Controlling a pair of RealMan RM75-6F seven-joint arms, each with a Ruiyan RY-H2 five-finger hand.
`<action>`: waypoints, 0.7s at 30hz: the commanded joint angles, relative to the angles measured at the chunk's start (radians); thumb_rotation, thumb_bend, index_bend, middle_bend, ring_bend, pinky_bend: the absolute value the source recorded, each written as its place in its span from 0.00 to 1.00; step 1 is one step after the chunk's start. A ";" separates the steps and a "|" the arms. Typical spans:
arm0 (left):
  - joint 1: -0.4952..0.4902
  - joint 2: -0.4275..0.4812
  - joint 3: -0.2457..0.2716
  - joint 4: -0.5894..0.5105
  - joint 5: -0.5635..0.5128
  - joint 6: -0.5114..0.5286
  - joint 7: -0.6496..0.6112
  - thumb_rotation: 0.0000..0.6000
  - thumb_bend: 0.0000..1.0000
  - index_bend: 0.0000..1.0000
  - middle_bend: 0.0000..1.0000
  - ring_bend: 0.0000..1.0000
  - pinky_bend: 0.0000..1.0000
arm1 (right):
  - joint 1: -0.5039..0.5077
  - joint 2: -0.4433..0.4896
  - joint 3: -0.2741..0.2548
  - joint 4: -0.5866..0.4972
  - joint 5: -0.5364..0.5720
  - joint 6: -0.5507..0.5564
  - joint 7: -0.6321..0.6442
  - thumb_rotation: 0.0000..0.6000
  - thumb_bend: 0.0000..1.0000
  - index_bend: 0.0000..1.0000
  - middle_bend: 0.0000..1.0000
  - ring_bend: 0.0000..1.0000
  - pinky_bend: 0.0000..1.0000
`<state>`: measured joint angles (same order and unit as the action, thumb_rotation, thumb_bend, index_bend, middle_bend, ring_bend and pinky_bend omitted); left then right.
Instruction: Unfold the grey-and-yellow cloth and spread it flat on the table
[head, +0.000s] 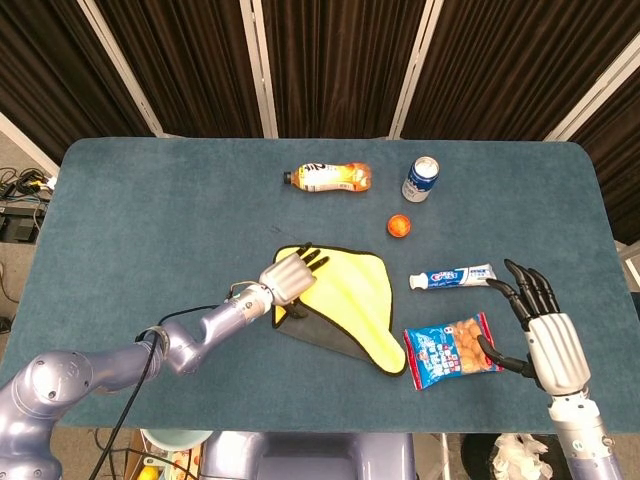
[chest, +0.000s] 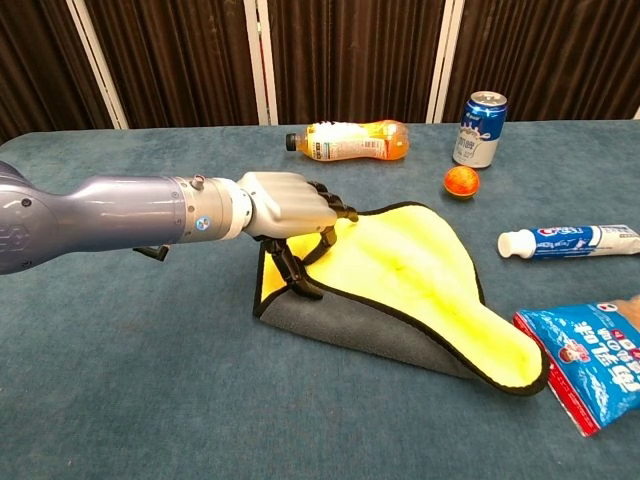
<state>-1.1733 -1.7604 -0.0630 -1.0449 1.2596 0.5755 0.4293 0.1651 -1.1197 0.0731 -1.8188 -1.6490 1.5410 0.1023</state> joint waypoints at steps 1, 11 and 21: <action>0.003 0.007 0.004 -0.013 0.012 0.006 -0.007 0.69 0.25 0.61 0.00 0.00 0.05 | 0.000 -0.001 0.001 0.001 0.001 0.000 0.000 1.00 0.32 0.18 0.00 0.00 0.00; 0.031 0.049 0.028 -0.083 0.078 0.058 -0.036 0.85 0.33 0.67 0.00 0.00 0.05 | -0.001 0.002 0.003 0.003 0.006 -0.004 0.011 1.00 0.32 0.18 0.00 0.00 0.00; 0.039 0.014 0.025 -0.035 0.082 0.060 -0.043 1.00 0.59 0.70 0.00 0.00 0.05 | -0.012 0.012 0.000 0.007 0.004 0.008 0.021 1.00 0.32 0.18 0.00 0.00 0.00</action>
<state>-1.1361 -1.7428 -0.0372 -1.0836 1.3394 0.6320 0.3878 0.1544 -1.1086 0.0734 -1.8113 -1.6445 1.5477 0.1234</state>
